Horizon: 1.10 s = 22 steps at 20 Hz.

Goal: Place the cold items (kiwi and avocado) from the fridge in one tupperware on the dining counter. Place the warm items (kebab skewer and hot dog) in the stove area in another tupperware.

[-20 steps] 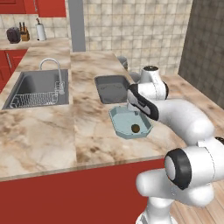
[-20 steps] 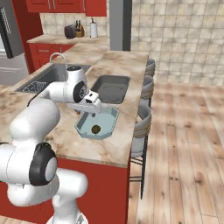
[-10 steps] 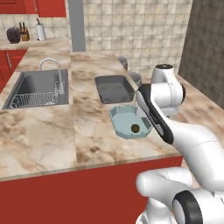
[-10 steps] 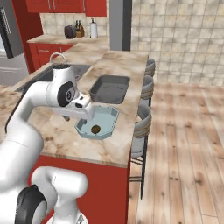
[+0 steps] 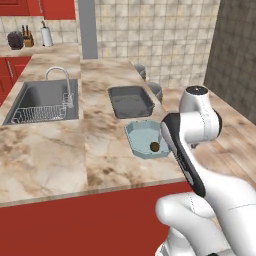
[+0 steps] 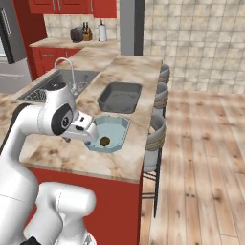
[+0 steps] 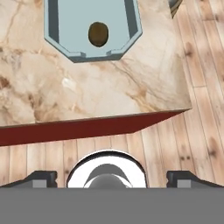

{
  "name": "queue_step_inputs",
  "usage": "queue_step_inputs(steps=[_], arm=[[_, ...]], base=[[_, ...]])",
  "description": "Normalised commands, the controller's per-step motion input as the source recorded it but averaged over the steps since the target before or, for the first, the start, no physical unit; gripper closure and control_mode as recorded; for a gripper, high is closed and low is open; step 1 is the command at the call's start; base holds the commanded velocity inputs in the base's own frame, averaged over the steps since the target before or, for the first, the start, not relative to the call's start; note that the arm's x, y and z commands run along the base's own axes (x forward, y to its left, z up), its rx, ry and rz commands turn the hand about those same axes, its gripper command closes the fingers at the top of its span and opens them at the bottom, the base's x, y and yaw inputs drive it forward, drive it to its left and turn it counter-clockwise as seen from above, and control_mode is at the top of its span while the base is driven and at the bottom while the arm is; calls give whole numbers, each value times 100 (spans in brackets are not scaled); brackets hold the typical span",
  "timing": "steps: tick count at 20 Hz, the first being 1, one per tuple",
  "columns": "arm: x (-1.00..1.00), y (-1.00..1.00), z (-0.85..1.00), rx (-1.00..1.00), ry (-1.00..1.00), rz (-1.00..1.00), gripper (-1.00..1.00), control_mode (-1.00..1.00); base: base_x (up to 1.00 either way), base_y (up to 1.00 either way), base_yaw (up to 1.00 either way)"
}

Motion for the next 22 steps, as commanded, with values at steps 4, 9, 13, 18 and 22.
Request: queue_step_inputs(steps=[4,9,13,18,22], arm=[[0,0,0,0,0,0,-100,-100],[0,0,0,0,0,0,-100,100],[0,0,0,0,0,0,-100,100],[0,0,0,0,0,0,-100,100],[0,0,0,0,0,0,-100,100]], base=[[0,0,0],[-30,29,0],[-96,100,28],[-73,100,43],[-17,100,23]])
